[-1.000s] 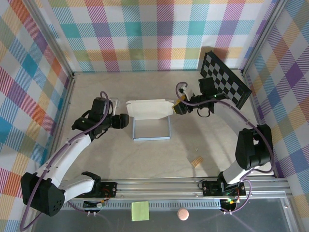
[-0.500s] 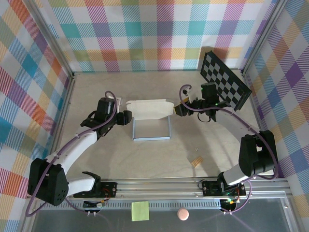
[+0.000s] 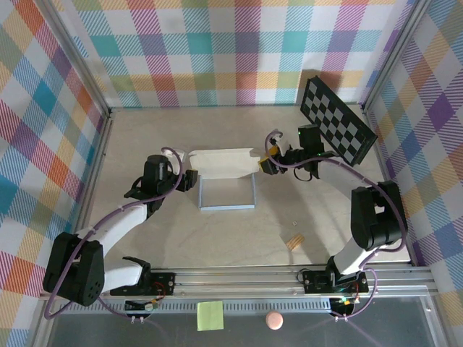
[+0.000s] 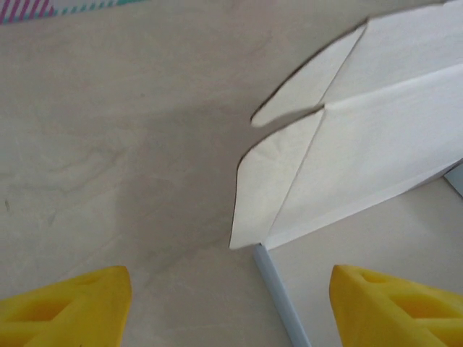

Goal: Fold the paper box

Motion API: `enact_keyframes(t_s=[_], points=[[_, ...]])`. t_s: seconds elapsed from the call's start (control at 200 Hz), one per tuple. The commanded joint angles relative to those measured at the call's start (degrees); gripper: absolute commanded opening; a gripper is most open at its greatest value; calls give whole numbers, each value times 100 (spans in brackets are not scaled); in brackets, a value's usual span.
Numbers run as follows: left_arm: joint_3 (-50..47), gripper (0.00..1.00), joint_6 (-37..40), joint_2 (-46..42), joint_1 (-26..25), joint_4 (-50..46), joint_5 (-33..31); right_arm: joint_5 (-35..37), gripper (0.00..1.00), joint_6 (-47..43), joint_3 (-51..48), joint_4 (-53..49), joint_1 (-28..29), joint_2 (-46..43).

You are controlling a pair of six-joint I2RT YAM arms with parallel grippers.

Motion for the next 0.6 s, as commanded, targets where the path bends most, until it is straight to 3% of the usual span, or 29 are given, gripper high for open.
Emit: enact_keyframes(t_s=[0.0,0.235,0.595], points=[[13,73,340,210,157,506,331,-457,56,-490,156,364,-61,206],[23,73,322,594,291,1129,593,-915,54,-847,372,359,-112,595],[310,64,222,1069,584,1398,1367,-1112,40,-1255,651,27,-134,927]])
